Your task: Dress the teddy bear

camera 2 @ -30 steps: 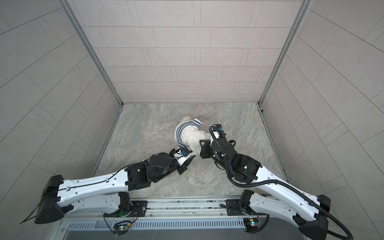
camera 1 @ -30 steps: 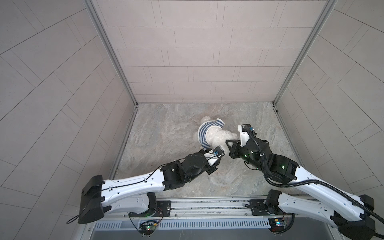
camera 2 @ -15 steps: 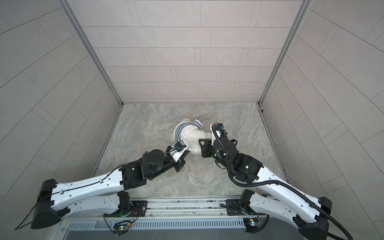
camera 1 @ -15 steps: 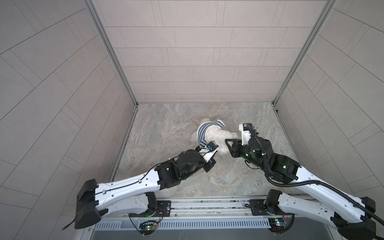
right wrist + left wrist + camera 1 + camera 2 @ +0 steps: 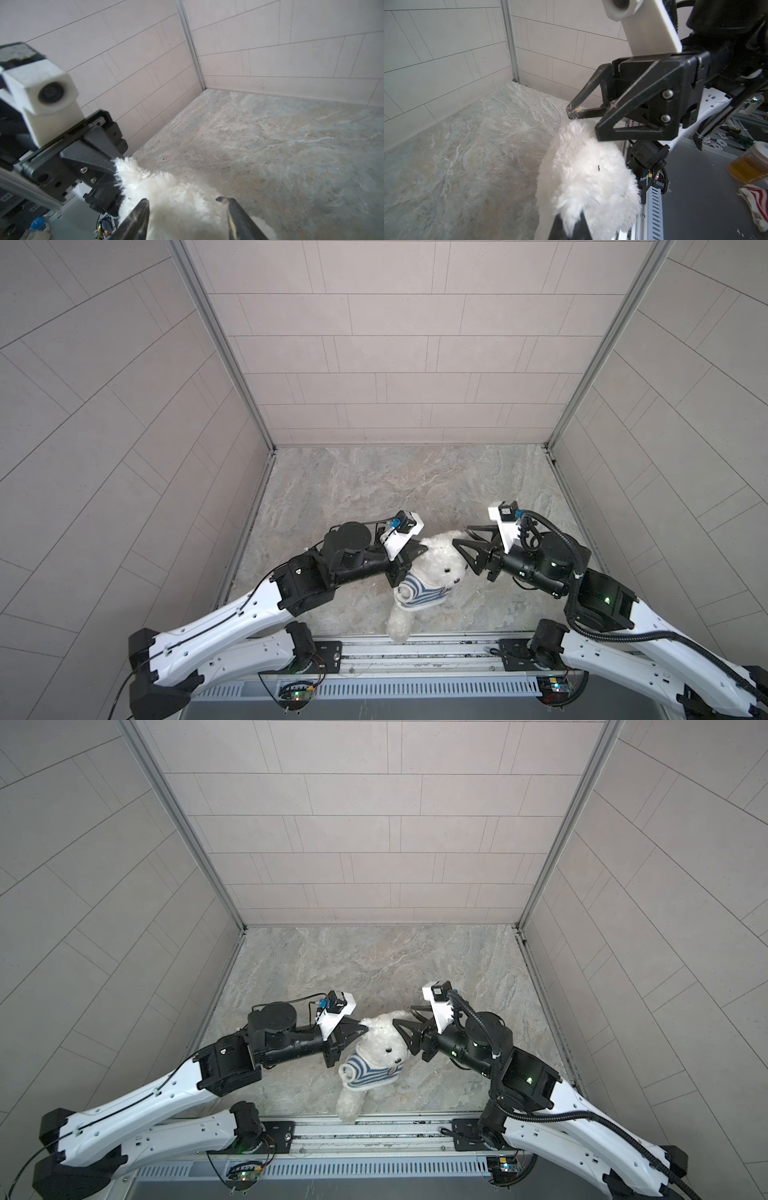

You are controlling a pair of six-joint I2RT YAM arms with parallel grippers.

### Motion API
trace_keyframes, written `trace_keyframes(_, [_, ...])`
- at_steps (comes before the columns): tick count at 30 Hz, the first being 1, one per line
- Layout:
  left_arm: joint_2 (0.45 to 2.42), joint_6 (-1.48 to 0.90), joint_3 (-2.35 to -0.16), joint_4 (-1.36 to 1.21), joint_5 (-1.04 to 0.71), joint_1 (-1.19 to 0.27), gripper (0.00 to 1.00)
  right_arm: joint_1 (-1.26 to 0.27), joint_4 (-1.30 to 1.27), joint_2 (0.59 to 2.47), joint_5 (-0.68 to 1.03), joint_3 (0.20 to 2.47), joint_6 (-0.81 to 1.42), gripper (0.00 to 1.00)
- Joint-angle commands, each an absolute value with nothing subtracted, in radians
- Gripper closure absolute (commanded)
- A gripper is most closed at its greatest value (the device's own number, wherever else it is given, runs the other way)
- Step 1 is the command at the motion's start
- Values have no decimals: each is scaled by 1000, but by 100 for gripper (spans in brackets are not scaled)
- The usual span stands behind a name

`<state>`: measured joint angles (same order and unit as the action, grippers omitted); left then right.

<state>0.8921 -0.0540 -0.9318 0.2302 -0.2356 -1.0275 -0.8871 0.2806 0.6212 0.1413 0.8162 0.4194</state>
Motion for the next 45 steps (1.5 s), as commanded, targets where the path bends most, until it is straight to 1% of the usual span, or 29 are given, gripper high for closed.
trace_keyframes(1, [857, -4, -978, 344, -300, -1024, 100, -897, 252, 603, 267, 815, 219, 39])
trace_keyframes(6, [861, 51, -1019, 452, -367, -1023, 100, -914, 244, 666, 436, 858, 63, 40])
trace_keyframes(10, [863, 75, -1042, 501, -365, -1024, 100, -924, 328, 744, 516, 932, -29, 40])
trace_keyframes(14, [877, 93, -1061, 537, -334, -1023, 100, -934, 410, 779, 562, 953, -71, 40])
trace_keyframes(19, [857, 91, -1053, 530, -328, -1024, 100, -960, 495, 792, 519, 975, -114, 39])
trace_keyframes(24, [836, 91, -1045, 519, -314, -1024, 100, -965, 547, 823, 479, 990, -160, 43])
trace_keyframes(30, [818, 80, -1021, 483, -306, -1024, 100, -968, 569, 871, 417, 1017, -181, 44])
trace_keyframes(31, [816, 77, -1019, 479, -302, -1024, 100, -968, 568, 870, 404, 1018, -182, 49])
trace_keyframes(34, [818, 70, -1013, 468, -291, -1024, 100, -969, 561, 859, 381, 1016, -189, 71])
trace_keyframes(36, [816, 51, -1002, 447, -280, -1024, 100, -969, 550, 843, 350, 1005, -190, 84])
trace_keyframes(38, [804, 13, -984, 397, -278, -1024, 100, -968, 531, 829, 306, 990, -179, 99])
trace_keyframes(41, [792, -26, -970, 366, -242, -1024, 100, -969, 521, 821, 296, 970, -193, 100])
trace_keyframes(42, [785, -40, -964, 359, -235, -1024, 99, -969, 514, 818, 298, 962, -199, 100])
trace_keyframes(43, [773, -58, -954, 348, -225, -1023, 84, -968, 501, 816, 301, 949, -206, 100])
trace_keyframes(44, [760, -79, -944, 338, -211, -1023, 66, -968, 482, 812, 304, 934, -212, 100])
trace_keyframes(45, [751, -97, -939, 338, -196, -1023, 53, -968, 456, 803, 305, 918, -220, 100])
